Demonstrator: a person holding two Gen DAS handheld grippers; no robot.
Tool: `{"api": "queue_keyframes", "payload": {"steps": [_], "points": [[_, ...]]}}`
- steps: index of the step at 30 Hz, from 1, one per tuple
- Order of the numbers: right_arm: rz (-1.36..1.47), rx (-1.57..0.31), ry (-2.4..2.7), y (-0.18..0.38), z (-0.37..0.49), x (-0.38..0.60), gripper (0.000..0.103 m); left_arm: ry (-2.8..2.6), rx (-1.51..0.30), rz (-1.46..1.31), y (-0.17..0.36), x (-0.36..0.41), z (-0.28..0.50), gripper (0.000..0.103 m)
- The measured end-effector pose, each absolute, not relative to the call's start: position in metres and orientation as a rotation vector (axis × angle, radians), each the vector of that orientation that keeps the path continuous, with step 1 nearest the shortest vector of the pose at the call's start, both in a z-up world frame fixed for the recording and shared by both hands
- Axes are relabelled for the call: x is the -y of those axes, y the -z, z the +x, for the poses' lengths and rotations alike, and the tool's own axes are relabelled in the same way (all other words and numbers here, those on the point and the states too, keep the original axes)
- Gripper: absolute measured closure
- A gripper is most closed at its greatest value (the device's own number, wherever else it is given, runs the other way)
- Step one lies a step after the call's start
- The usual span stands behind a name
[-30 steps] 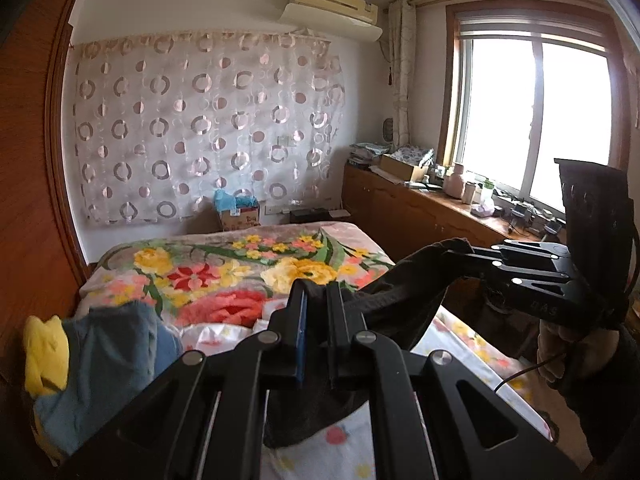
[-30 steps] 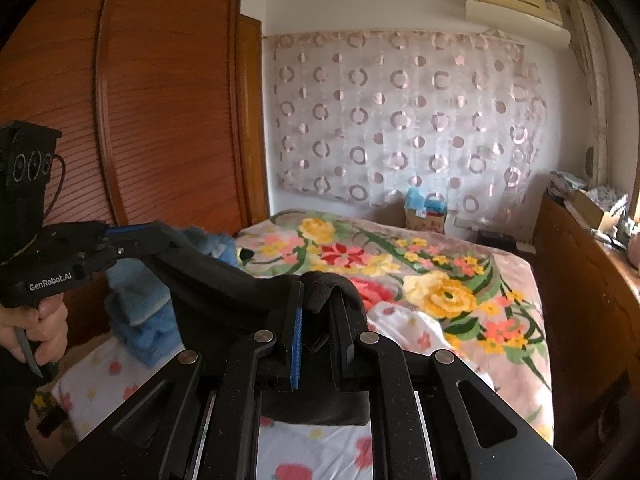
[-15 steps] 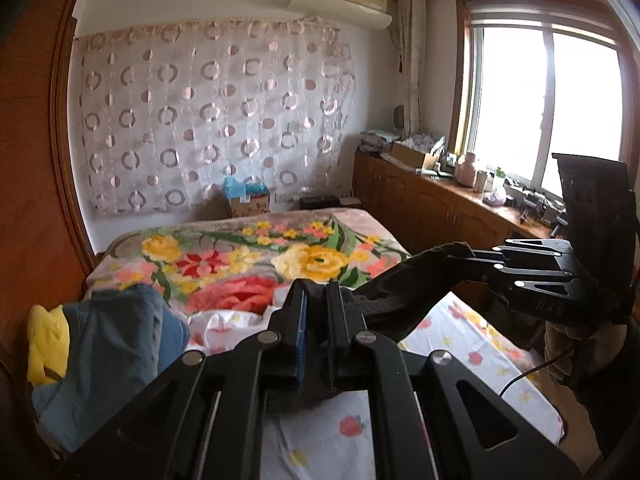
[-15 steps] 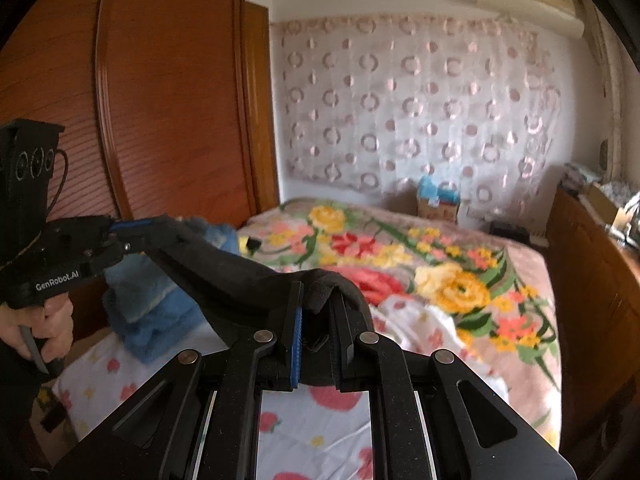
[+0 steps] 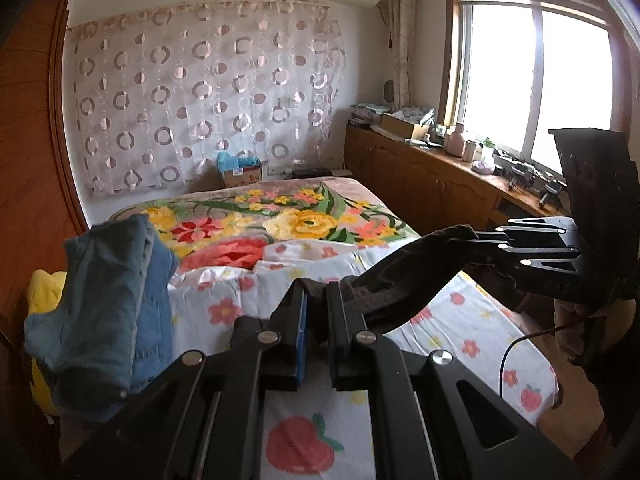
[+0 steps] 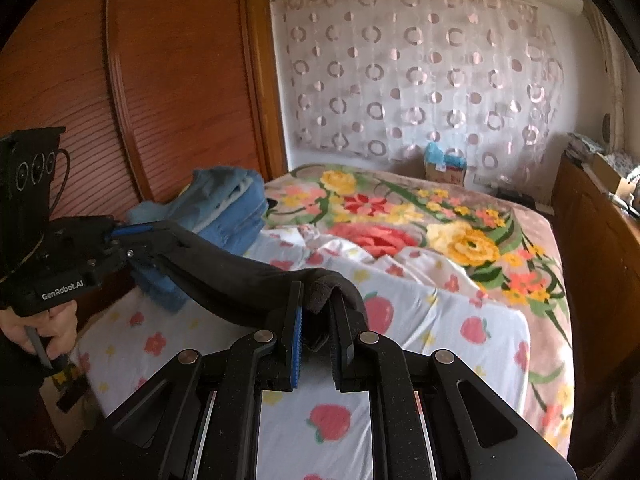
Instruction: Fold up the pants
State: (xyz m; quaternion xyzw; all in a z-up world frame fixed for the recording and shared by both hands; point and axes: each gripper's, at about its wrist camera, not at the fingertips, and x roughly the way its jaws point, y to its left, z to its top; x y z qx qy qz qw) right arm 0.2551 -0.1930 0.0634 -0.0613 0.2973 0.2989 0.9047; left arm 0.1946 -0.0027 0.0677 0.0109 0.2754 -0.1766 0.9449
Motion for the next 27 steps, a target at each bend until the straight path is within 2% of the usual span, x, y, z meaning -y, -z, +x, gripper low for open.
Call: {"api": "queue_keyframes", "payload": {"steps": [27], "points": [[-0.07,-0.687,-0.58,0.007,0.137,0.201,0.094,0.413,-0.642,0.034,0.001,0.005,0.099,0.097]]}}
